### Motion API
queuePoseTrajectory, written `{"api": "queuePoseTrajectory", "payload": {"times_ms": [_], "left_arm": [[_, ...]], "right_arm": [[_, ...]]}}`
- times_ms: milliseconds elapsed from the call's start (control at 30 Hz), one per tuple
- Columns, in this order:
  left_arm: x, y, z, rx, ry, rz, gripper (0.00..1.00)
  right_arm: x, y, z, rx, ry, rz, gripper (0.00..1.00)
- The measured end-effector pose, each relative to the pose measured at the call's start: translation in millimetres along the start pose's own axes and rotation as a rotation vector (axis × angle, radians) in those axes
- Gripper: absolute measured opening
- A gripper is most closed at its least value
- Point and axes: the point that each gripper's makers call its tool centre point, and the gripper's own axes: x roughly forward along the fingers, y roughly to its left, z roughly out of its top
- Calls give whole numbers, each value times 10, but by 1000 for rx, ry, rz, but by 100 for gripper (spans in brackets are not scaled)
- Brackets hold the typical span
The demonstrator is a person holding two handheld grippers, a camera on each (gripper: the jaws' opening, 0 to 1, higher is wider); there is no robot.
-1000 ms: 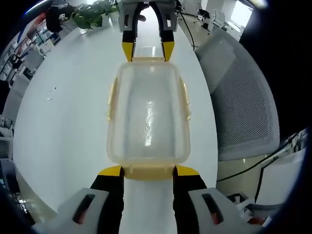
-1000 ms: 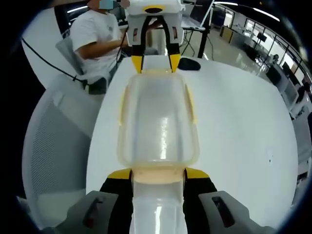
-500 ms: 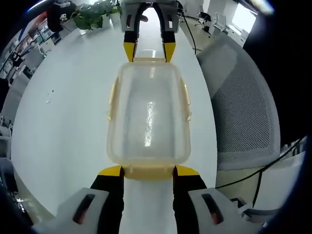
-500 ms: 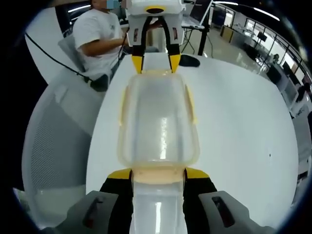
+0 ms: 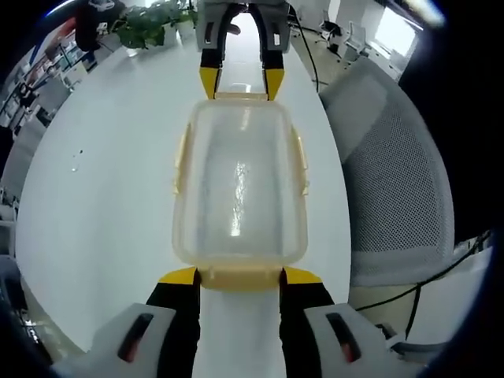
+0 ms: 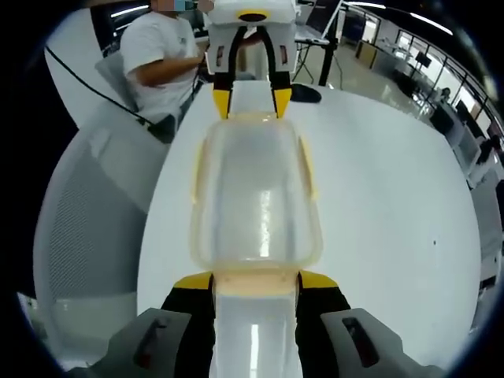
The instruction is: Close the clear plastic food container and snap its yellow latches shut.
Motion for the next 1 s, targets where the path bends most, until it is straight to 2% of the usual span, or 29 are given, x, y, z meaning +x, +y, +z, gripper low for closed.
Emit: {"api": "queuePoseTrajectory", "payload": {"times_ms": [133, 1000], "left_arm": [[26, -11, 4, 5, 12, -2, 38], [178, -24, 352, 11, -10, -2, 38]], "right_arm": [[-1, 8, -17, 1, -2, 2, 38], [-154, 37, -373, 5, 27, -8, 38]]}}
